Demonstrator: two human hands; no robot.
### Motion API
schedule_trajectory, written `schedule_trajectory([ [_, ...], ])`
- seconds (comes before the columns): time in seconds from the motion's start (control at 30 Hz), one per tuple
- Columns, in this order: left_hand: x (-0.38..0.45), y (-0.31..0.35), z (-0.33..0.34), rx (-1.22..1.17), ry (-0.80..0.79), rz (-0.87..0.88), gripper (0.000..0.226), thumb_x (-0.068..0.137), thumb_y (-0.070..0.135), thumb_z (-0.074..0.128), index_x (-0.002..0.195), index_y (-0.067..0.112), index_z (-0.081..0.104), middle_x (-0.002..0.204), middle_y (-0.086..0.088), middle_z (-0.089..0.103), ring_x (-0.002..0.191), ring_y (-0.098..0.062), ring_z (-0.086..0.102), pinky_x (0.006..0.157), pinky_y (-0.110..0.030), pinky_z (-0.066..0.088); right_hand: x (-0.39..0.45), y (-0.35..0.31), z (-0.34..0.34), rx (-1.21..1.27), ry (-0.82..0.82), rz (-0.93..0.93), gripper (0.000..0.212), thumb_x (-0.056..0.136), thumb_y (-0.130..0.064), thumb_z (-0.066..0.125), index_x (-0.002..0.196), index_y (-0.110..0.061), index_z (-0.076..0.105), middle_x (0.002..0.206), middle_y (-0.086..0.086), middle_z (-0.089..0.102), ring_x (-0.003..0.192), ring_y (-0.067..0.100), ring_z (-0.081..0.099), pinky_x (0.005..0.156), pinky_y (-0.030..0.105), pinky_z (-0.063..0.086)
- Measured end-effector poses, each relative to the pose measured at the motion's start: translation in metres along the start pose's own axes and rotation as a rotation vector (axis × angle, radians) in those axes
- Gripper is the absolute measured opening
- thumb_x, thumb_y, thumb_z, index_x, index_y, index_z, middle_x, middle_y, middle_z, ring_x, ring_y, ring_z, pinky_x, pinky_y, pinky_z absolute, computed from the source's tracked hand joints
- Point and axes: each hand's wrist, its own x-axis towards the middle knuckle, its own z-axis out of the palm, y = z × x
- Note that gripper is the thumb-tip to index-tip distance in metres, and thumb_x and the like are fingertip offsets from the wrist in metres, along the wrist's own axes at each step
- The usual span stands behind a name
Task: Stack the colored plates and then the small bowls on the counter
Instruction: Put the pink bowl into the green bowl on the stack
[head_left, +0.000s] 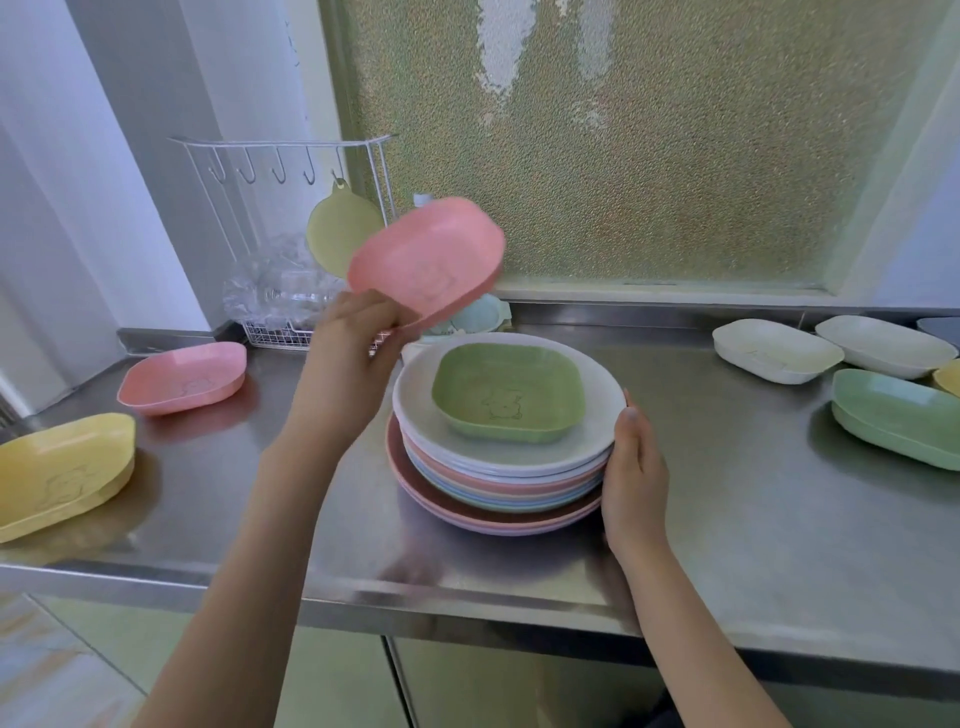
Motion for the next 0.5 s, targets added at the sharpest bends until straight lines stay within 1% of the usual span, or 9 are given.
schedule_trajectory([
  [0.07,0.001,0.011,-0.002,-0.089,-0.144,0.091,0.012,0.08,0.004,0.061,0.083,0.001,0.072,0.082,-0.005,0.065,0.082,-0.015,0.05,0.074,-0.013,0.035,0.0,0.001,-0.001,-0.014,0.002,0.005,0.047,0.096,-0.045,0.031,0.132,-0.022,0.051,0.132,-0.004,0.056,0.121,0.011,0.049,0.105,0.034,0.038],
  [0.1,-0.001,0.013,0.0,-0.123,-0.226,0.119,0.014,0.078,0.003,0.062,0.085,0.002,0.074,0.083,-0.001,0.064,0.082,-0.012,0.051,0.077,-0.006,0.034,0.0,0.001,-0.001,-0.013,0.0,0.006,0.045,0.098,-0.042,0.032,0.133,-0.022,0.05,0.133,-0.004,0.056,0.122,0.01,0.049,0.106,0.033,0.037],
  [0.13,-0.003,0.013,0.003,-0.153,-0.304,0.127,0.016,0.078,0.001,0.063,0.088,0.004,0.075,0.084,0.001,0.063,0.083,-0.009,0.052,0.078,-0.003,0.034,0.0,0.001,-0.001,-0.009,-0.002,0.006,0.043,0.099,-0.04,0.032,0.133,-0.022,0.05,0.133,-0.004,0.056,0.122,0.01,0.049,0.106,0.033,0.037],
  [0.23,-0.014,0.009,0.011,-0.223,-0.458,0.064,0.02,0.08,-0.002,0.067,0.092,0.011,0.077,0.086,0.003,0.065,0.086,0.006,0.053,0.078,-0.002,0.036,0.0,0.001,-0.001,-0.007,-0.005,0.002,0.049,0.095,-0.046,0.031,0.131,-0.022,0.052,0.131,-0.004,0.057,0.121,0.01,0.05,0.105,0.035,0.038],
  [0.27,-0.016,0.008,0.012,-0.24,-0.48,0.046,0.021,0.08,-0.003,0.067,0.093,0.012,0.077,0.087,0.002,0.066,0.086,0.011,0.053,0.077,-0.002,0.036,0.0,0.0,-0.001,-0.01,-0.005,-0.003,0.049,0.094,-0.046,0.03,0.131,-0.022,0.052,0.13,-0.004,0.058,0.12,0.01,0.051,0.104,0.034,0.039],
  [0.33,-0.017,0.007,0.013,-0.254,-0.503,0.033,0.022,0.082,-0.002,0.066,0.095,0.011,0.077,0.088,0.001,0.066,0.085,0.016,0.052,0.077,-0.001,0.037,0.0,0.0,-0.001,-0.015,-0.004,-0.012,0.047,0.095,-0.044,0.03,0.129,-0.022,0.054,0.127,-0.003,0.06,0.116,0.01,0.052,0.101,0.032,0.04],
  [0.4,-0.016,0.008,0.012,-0.244,-0.535,0.025,0.02,0.084,0.001,0.065,0.096,0.013,0.076,0.09,0.004,0.065,0.086,0.014,0.053,0.078,0.0,0.036,0.0,0.0,0.0,-0.019,-0.001,-0.011,0.046,0.095,-0.044,0.03,0.129,-0.022,0.054,0.126,-0.004,0.06,0.115,0.011,0.053,0.1,0.032,0.041],
  [0.47,-0.014,0.01,0.01,-0.247,-0.57,0.008,0.016,0.084,0.01,0.068,0.095,0.017,0.076,0.091,0.004,0.067,0.088,0.004,0.056,0.079,-0.003,0.038,0.0,0.0,0.0,-0.019,-0.002,-0.012,0.044,0.097,-0.041,0.03,0.129,-0.023,0.053,0.125,-0.004,0.061,0.115,0.011,0.053,0.099,0.031,0.042],
  [0.5,-0.013,0.012,0.009,-0.263,-0.585,-0.012,0.012,0.083,0.016,0.07,0.093,0.02,0.077,0.091,0.004,0.068,0.089,-0.002,0.057,0.08,-0.007,0.04,0.0,0.0,0.0,-0.018,-0.002,-0.011,0.042,0.098,-0.04,0.03,0.129,-0.023,0.053,0.124,-0.004,0.061,0.114,0.01,0.054,0.097,0.029,0.042],
])
